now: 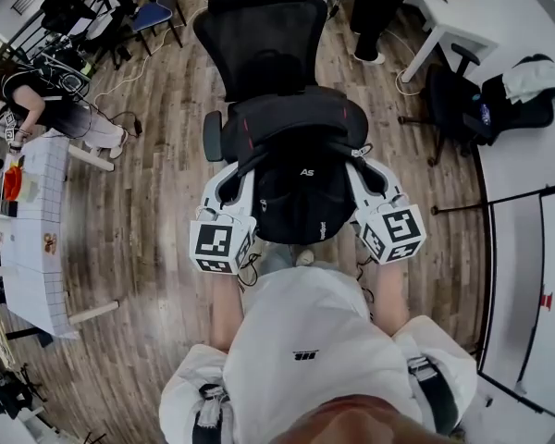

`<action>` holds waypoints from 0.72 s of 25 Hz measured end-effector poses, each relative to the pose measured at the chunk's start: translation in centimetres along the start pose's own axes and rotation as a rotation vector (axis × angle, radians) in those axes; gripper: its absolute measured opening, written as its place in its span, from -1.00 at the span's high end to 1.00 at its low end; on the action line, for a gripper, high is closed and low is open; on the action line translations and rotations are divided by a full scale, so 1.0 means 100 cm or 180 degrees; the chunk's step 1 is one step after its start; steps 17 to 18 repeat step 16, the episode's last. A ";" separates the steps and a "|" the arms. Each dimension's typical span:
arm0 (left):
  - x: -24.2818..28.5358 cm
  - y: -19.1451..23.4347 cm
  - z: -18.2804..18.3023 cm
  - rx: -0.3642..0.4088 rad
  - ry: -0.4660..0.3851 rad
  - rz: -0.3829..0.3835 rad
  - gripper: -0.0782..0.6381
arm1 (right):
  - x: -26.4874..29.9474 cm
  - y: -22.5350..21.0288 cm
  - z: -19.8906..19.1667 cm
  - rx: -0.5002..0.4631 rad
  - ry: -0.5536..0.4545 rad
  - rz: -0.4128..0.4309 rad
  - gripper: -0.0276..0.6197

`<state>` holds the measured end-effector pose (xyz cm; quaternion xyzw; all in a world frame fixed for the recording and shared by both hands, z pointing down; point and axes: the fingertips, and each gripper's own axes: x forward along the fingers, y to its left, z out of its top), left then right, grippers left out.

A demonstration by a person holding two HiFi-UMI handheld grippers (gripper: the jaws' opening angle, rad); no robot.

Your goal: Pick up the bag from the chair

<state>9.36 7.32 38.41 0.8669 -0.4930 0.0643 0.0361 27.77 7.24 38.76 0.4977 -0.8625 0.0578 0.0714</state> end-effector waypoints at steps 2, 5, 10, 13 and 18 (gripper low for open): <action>0.000 -0.006 0.001 0.0009 0.0001 -0.0004 0.73 | -0.005 -0.003 0.000 0.0007 -0.0009 -0.0005 0.87; 0.000 -0.012 0.003 0.0017 -0.0010 0.0006 0.73 | -0.011 -0.006 0.000 0.0002 -0.0020 0.0004 0.87; 0.003 -0.017 0.005 0.0036 -0.0023 0.0032 0.73 | -0.013 -0.012 0.001 -0.0019 -0.0047 0.0017 0.87; 0.005 -0.018 0.005 0.0046 -0.0021 0.0048 0.73 | -0.011 -0.014 0.001 -0.0025 -0.0040 0.0028 0.87; 0.008 -0.019 0.007 0.0064 -0.0020 0.0055 0.73 | -0.011 -0.018 0.002 -0.0024 -0.0039 0.0031 0.87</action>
